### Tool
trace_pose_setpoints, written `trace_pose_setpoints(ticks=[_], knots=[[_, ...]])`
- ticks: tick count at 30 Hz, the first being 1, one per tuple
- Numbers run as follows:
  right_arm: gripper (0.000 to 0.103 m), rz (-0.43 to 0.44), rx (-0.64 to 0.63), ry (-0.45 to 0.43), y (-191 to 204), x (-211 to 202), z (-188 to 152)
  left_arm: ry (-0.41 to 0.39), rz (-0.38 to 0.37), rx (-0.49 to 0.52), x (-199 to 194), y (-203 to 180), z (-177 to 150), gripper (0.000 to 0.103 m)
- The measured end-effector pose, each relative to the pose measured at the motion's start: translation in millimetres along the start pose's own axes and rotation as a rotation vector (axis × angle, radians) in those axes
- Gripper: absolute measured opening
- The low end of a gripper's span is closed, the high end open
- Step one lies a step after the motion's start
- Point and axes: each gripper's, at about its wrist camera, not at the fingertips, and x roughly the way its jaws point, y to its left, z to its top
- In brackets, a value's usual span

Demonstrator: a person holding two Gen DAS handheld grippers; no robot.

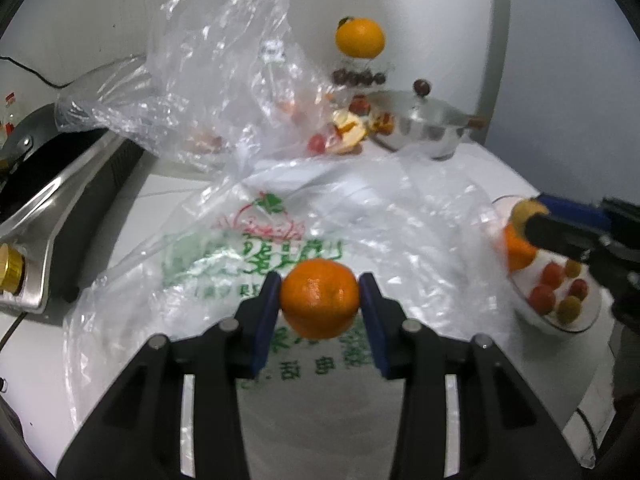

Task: Organize fruits
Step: 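Carry the mandarin with the left gripper while the right gripper carries the yellow fruit to the plate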

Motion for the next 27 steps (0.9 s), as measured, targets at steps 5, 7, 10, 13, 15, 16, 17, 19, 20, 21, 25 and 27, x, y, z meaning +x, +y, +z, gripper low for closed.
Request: trace_pose_setpoints(ticks=[5,7,10,13,15,16,17,19,20,21,25,27], knots=[[0.026,0.001,0.002,-0.007,-0.6,-9.2,-5.1,-0.032,-0.015,0.011,-17.3,-10.7,0.4,0.041],[0.026,0.001,0.003,-0.012,-1.6,-13.4,-6.9,-0.037,-0.022,0.020,-22.4,-15.3,0.4,0.041],[0.026,0.001,0.004,-0.020,-2.9,-19.6,-9.3,-0.045,-0.032,0.033,-29.5,-23.2,1.6,0.041],[0.026,-0.006,-0.003,-0.023,-5.6,-26.9,-13.5,-0.062,-0.042,0.051,-37.8,-32.5,3.7,0.041],[0.026,-0.015,0.002,-0.029,-9.6,-32.7,-16.7,-0.067,-0.053,0.051,-41.5,-38.3,4.6,0.041],[0.026,-0.020,0.008,-0.031,-13.0,-35.9,-18.7,-0.068,-0.055,0.056,-42.9,-42.3,4.9,0.041],[0.026,-0.025,0.013,-0.032,-15.4,-38.0,-20.4,-0.070,-0.059,0.061,-43.5,-45.4,5.1,0.041],[0.026,-0.037,0.024,-0.037,-21.6,-42.8,-23.6,-0.073,-0.071,0.073,-45.1,-52.9,5.6,0.041],[0.026,-0.046,0.030,-0.039,-25.9,-46.0,-26.0,-0.074,-0.076,0.076,-45.5,-55.6,5.7,0.041],[0.026,-0.053,0.035,-0.038,-29.4,-47.7,-27.8,-0.076,-0.080,0.077,-46.3,-58.7,5.9,0.041],[0.026,-0.076,0.050,-0.031,-41.6,-55.4,-37.5,-0.082,-0.075,0.084,-47.7,-71.5,5.8,0.041],[0.026,-0.084,0.056,-0.028,-46.6,-58.6,-43.3,-0.081,-0.082,0.094,-48.0,-77.2,5.2,0.041]])
